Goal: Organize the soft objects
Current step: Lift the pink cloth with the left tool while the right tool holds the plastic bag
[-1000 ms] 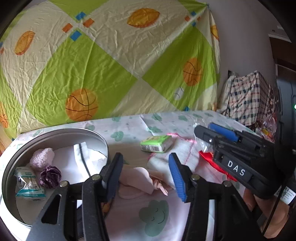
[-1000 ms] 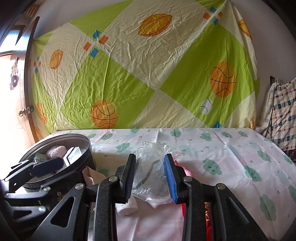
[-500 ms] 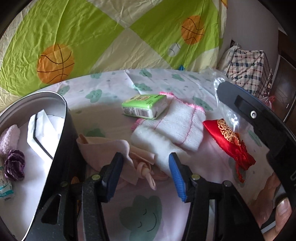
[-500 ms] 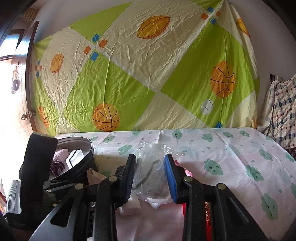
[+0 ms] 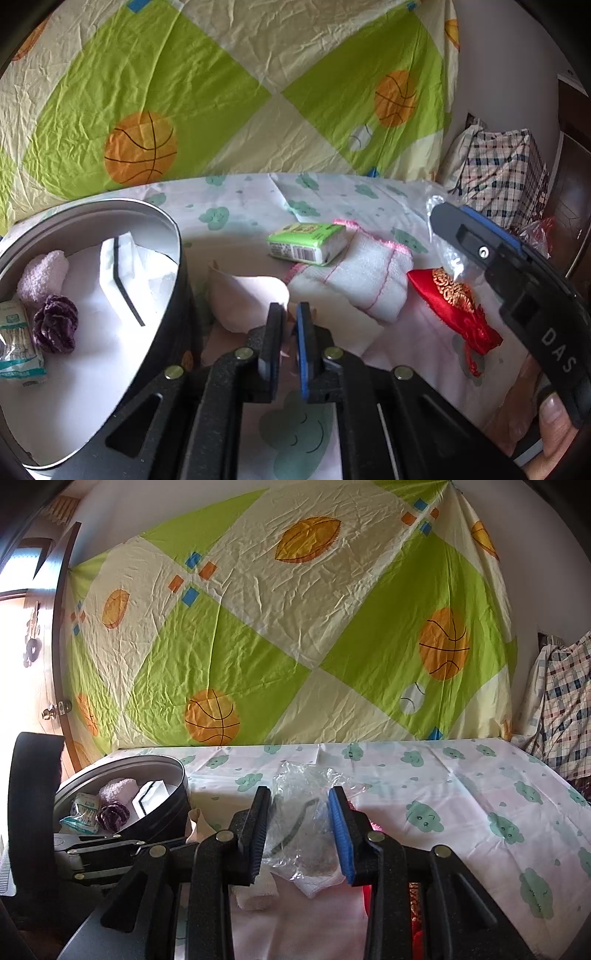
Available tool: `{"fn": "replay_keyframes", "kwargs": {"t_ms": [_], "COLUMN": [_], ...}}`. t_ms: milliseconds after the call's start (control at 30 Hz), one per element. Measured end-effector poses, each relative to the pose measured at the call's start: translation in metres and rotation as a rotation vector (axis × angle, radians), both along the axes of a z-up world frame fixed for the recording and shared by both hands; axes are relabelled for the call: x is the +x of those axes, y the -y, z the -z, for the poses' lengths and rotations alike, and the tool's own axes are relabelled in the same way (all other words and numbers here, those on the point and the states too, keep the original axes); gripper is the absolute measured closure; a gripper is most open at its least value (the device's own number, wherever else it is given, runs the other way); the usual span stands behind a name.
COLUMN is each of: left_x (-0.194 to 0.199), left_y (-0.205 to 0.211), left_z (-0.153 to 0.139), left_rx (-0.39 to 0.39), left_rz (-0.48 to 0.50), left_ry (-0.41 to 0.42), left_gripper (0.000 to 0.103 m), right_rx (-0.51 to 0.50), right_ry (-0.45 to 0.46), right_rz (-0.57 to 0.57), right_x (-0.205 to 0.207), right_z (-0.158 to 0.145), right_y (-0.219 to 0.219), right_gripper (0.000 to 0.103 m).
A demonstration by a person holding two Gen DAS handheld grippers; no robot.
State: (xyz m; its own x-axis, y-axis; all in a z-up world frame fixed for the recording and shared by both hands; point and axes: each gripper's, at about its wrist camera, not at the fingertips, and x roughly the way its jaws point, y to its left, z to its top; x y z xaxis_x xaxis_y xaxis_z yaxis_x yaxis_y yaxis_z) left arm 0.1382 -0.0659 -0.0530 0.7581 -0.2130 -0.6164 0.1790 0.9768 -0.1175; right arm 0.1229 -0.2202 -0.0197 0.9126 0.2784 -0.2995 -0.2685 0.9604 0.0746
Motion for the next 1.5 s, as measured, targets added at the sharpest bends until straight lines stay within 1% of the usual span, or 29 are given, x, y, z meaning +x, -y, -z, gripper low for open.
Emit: {"fn": "replay_keyframes", "kwargs": {"t_ms": [233, 367, 533, 733, 767, 833, 900, 933, 1033, 1100, 1167, 1200, 1400, 1433, 1467, 1500], "left_x": [-0.022, -0.033, -0.040, -0.046, -0.048, -0.045, -0.040, -0.036, -0.028, -0.026, -0.025, -0.023, -0.015, -0.013, -0.011, -0.009], "left_y": [-0.012, -0.017, -0.022, -0.024, -0.023, -0.019, -0.015, -0.013, -0.011, -0.009, -0.005, -0.003, 0.005, 0.006, 0.007, 0.008], "left_z": [-0.015, -0.021, -0.024, -0.023, -0.022, -0.019, -0.015, -0.012, -0.004, 0.000, 0.003, 0.006, 0.015, 0.017, 0.019, 0.022], "left_rx": [-0.013, -0.017, -0.019, -0.024, -0.021, 0.003, 0.009, 0.014, 0.004, 0.011, 0.030, 0.048, 0.098, 0.101, 0.100, 0.099], "left_rz": [-0.037, -0.052, -0.066, -0.057, -0.052, -0.032, -0.006, 0.001, 0.018, 0.016, 0.026, 0.024, 0.040, 0.045, 0.055, 0.064], "left_ry": [0.148, 0.217, 0.252, 0.243, 0.238, 0.200, 0.147, 0.112, 0.028, 0.000, -0.023, -0.045, -0.121, -0.135, -0.151, -0.172], "left_gripper": [0.097, 0.098, 0.098, 0.098, 0.098, 0.098, 0.097, 0.095, 0.093, 0.082, 0.047, 0.046, 0.044, 0.048, 0.059, 0.063], "right_rx": [0.003, 0.007, 0.007, 0.009, 0.011, 0.015, 0.019, 0.019, 0.029, 0.035, 0.041, 0.040, 0.046, 0.045, 0.045, 0.047], "right_ry": [0.012, 0.011, 0.013, 0.013, 0.012, 0.009, 0.008, 0.008, 0.005, 0.002, 0.001, 0.000, -0.001, -0.002, -0.002, -0.003], "right_rz": [0.002, 0.002, 0.001, 0.001, 0.001, 0.001, 0.001, 0.001, 0.001, 0.000, 0.000, -0.001, -0.001, -0.001, -0.001, -0.002], "right_x": [-0.002, -0.002, -0.002, -0.002, -0.002, -0.001, -0.001, -0.001, 0.000, 0.000, 0.001, 0.001, 0.001, 0.001, 0.001, 0.002], "right_z": [-0.001, -0.001, -0.002, -0.002, -0.002, -0.003, -0.004, -0.004, -0.004, -0.004, -0.003, -0.003, -0.003, -0.002, -0.002, -0.002], "right_y": [0.001, 0.002, 0.003, 0.003, 0.004, 0.005, 0.005, 0.006, 0.007, 0.008, 0.009, 0.009, 0.010, 0.010, 0.010, 0.010], "right_gripper": [0.068, 0.068, 0.068, 0.068, 0.068, 0.068, 0.068, 0.068, 0.068, 0.068, 0.068, 0.068, 0.068, 0.068, 0.068, 0.068]}}
